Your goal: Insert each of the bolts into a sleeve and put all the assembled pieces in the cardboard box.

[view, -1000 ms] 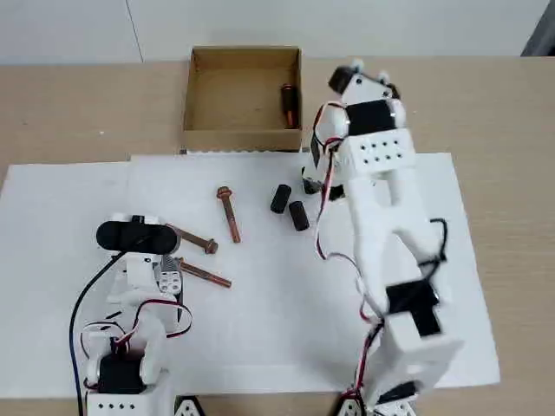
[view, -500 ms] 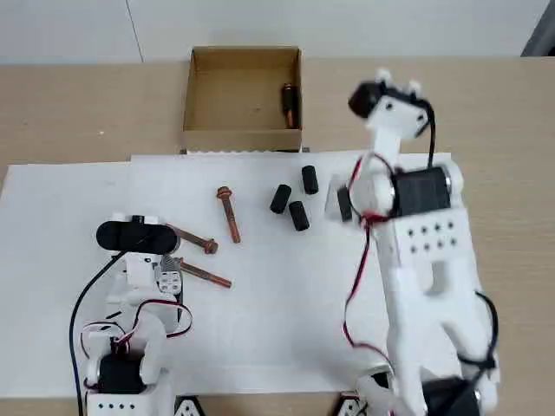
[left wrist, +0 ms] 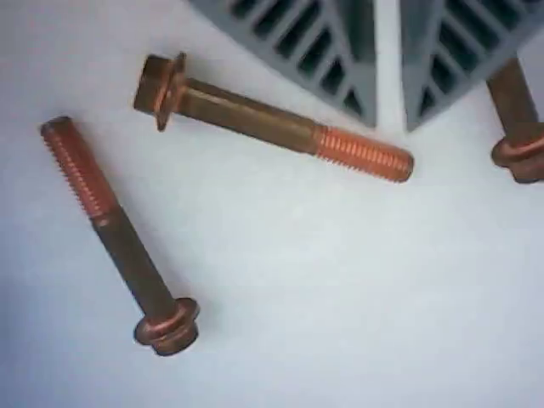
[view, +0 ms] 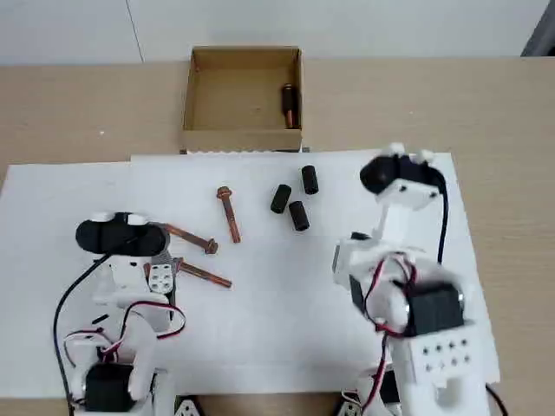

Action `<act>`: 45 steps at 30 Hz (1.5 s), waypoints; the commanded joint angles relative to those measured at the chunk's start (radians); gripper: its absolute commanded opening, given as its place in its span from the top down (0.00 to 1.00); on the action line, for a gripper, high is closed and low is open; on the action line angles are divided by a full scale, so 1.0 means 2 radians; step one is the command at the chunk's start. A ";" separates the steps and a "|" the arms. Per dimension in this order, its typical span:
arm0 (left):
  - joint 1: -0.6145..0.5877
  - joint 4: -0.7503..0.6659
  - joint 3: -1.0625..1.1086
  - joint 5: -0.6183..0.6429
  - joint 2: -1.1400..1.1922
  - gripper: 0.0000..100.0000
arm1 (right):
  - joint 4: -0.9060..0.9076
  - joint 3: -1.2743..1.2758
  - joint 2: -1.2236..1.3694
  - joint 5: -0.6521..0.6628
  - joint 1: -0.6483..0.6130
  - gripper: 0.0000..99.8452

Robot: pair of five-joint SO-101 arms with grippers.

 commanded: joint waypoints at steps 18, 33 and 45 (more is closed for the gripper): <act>-0.004 0.058 -0.290 0.054 0.421 0.99 | -0.081 0.097 -0.061 0.009 0.000 1.00; -0.082 0.098 -0.529 0.052 0.774 0.99 | -0.111 0.117 -0.060 0.009 0.000 1.00; -0.085 0.272 -0.752 -0.005 1.002 0.99 | -0.201 0.173 -0.058 0.010 0.000 1.00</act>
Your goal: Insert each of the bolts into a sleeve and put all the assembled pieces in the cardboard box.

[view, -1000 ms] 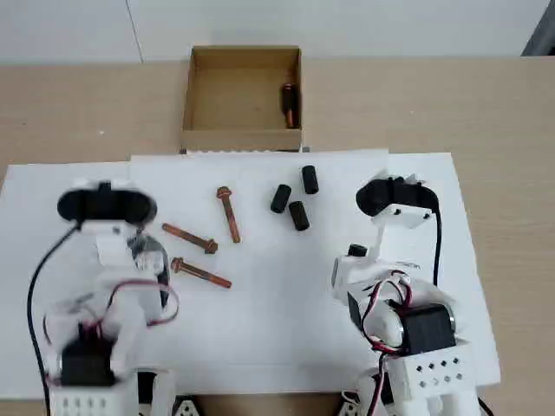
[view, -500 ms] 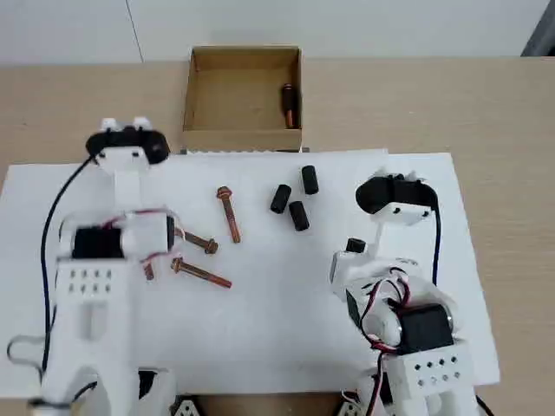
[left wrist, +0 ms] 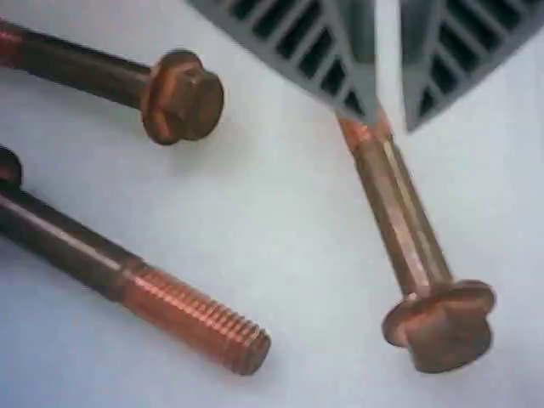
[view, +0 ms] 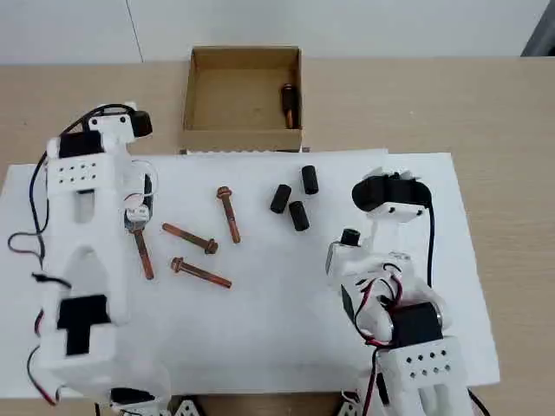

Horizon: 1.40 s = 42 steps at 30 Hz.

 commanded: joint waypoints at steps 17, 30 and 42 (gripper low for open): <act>-0.013 0.003 -0.038 -0.002 0.061 0.91 | -0.026 0.004 -0.003 0.005 0.000 1.00; -0.042 -0.016 -0.037 -0.015 0.081 0.91 | -0.026 0.004 -0.003 0.005 -0.003 1.00; -0.043 -0.044 -0.035 -0.015 0.123 0.91 | -0.026 0.004 -0.003 0.004 -0.002 1.00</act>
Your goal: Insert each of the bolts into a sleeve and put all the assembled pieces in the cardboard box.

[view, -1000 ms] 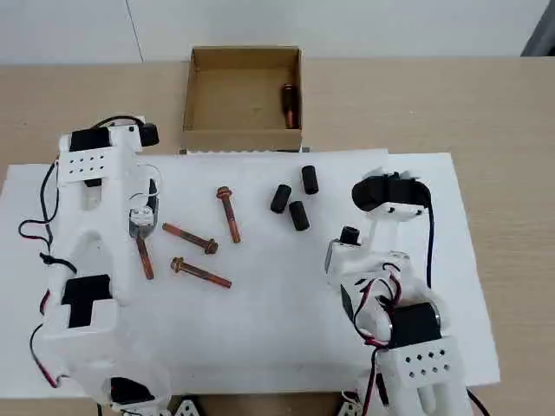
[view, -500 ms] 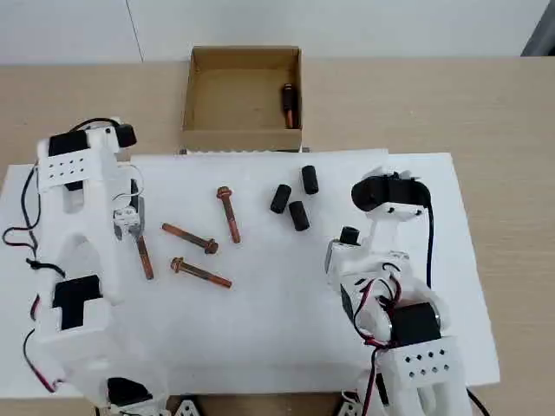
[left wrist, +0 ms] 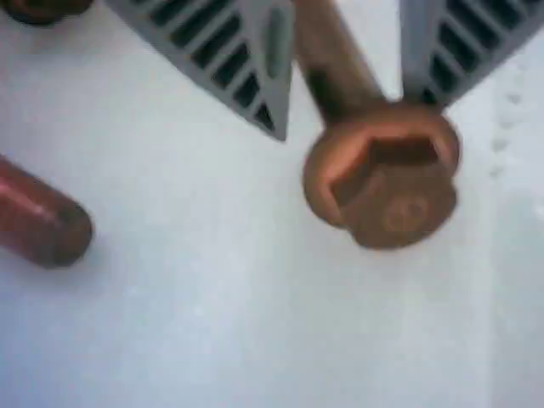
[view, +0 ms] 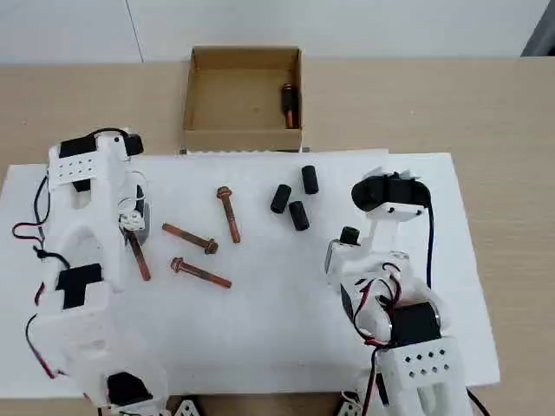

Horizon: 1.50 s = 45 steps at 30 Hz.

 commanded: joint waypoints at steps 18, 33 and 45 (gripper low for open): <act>-0.001 -0.068 0.056 -0.005 -0.010 0.99 | -0.011 -0.006 -0.007 0.004 -0.003 1.00; 0.015 -0.045 0.057 0.016 -0.209 1.00 | 0.023 -0.068 -0.020 0.057 0.000 1.00; 0.051 0.031 0.059 -0.031 -0.382 1.00 | 0.155 -0.101 -0.133 0.114 -0.004 1.00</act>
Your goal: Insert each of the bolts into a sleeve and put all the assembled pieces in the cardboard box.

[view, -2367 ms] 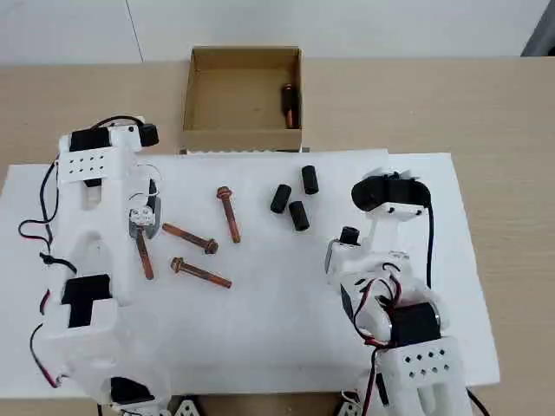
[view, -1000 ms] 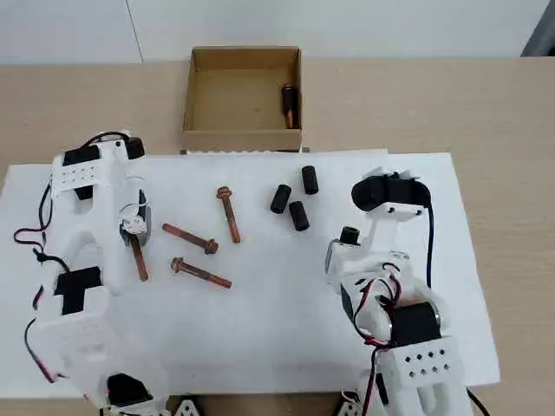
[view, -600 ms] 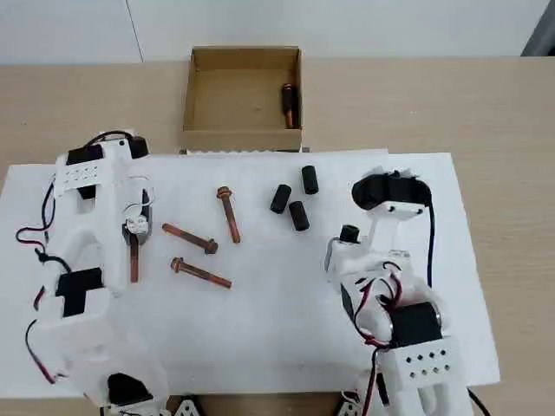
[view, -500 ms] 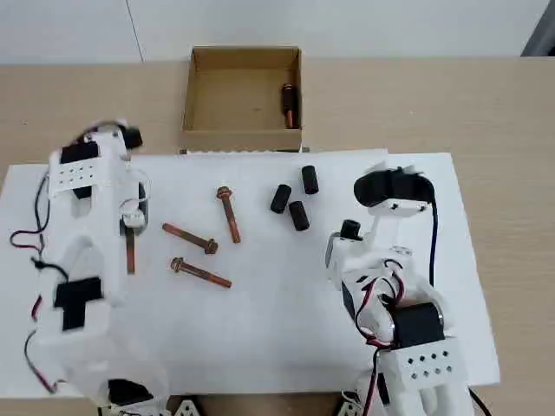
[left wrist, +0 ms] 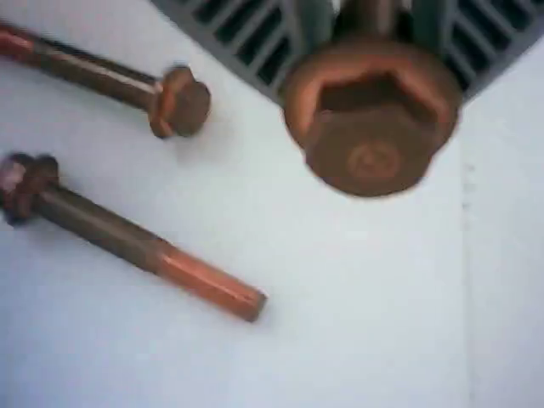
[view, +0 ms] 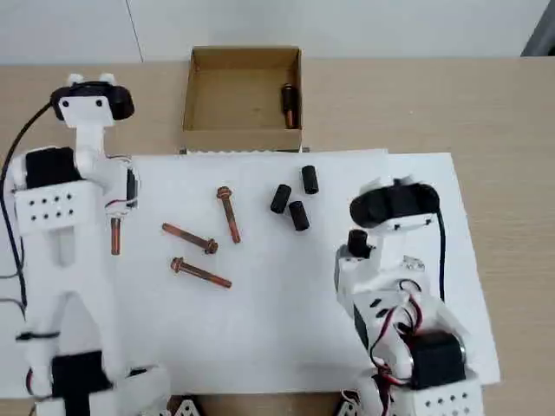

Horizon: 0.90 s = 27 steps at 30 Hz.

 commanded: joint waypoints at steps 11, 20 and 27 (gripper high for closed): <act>0.048 -0.090 0.145 0.057 -0.257 1.00 | 0.078 0.007 -0.182 0.042 -0.004 1.00; 0.048 -0.209 0.320 0.126 -0.415 1.00 | 0.031 0.084 -0.223 0.041 -0.005 1.00; 0.050 -0.286 0.427 0.203 -0.529 1.00 | -0.035 0.124 -0.223 0.041 -0.074 1.00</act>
